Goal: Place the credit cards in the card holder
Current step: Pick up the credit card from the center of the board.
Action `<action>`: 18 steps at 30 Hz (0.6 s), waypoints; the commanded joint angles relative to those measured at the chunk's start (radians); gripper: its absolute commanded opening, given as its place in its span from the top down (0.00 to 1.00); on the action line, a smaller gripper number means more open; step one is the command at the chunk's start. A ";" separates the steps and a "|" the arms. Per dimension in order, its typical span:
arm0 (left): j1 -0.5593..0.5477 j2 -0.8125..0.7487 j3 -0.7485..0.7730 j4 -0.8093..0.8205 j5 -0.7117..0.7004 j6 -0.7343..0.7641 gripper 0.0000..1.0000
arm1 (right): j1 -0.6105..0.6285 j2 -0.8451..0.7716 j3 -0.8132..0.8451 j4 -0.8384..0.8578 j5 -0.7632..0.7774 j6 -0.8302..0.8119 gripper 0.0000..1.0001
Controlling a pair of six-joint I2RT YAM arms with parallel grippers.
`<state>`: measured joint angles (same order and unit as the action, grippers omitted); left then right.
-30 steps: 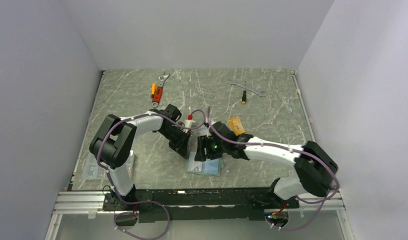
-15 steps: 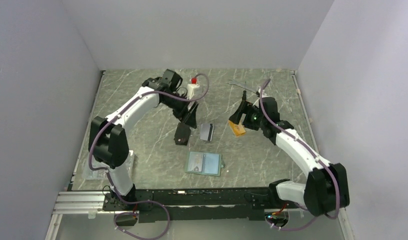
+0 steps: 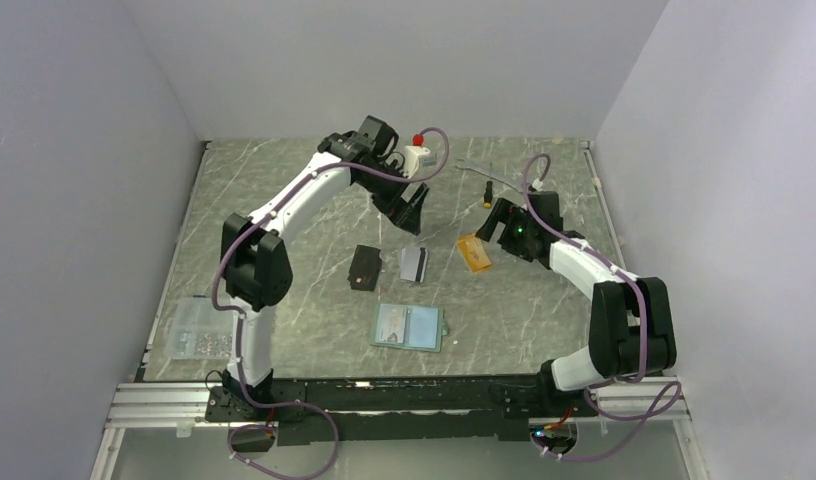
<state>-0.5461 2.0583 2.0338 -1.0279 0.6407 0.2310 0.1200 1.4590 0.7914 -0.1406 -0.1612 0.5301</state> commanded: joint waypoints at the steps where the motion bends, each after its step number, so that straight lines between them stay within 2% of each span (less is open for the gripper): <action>1: -0.005 -0.145 -0.135 0.188 -0.192 -0.056 0.01 | -0.077 -0.011 -0.007 0.145 -0.086 0.067 0.00; 2: -0.003 -0.182 -0.183 0.254 -0.238 -0.085 0.01 | -0.095 -0.013 -0.020 0.175 -0.105 0.084 0.00; 4: 0.007 -0.194 -0.216 0.312 -0.222 -0.096 0.01 | -0.107 -0.007 -0.030 0.197 -0.106 0.087 0.00; 6: 0.013 -0.120 -0.137 0.250 -0.100 -0.073 0.00 | -0.108 0.006 -0.022 0.195 -0.090 0.073 0.00; 8: -0.009 -0.041 -0.063 0.213 -0.116 -0.066 0.01 | -0.108 0.025 -0.023 0.209 -0.085 0.075 0.00; 9: -0.017 -0.026 -0.075 0.255 -0.135 -0.082 0.00 | -0.108 0.036 -0.022 0.220 -0.083 0.076 0.00; 11: -0.031 -0.006 -0.113 0.343 -0.145 -0.133 0.01 | -0.108 0.061 -0.019 0.236 -0.082 0.084 0.02; 16: -0.044 0.135 -0.032 0.395 -0.078 -0.295 0.01 | -0.108 0.127 -0.011 0.264 -0.095 0.085 0.06; 18: -0.046 0.137 -0.098 0.494 -0.042 -0.361 0.01 | -0.108 0.136 -0.012 0.264 -0.099 0.081 0.08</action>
<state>-0.5850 2.1616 1.9648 -0.6754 0.5228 0.0273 0.0116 1.5784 0.7727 0.0597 -0.2432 0.6075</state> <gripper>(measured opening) 0.994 0.935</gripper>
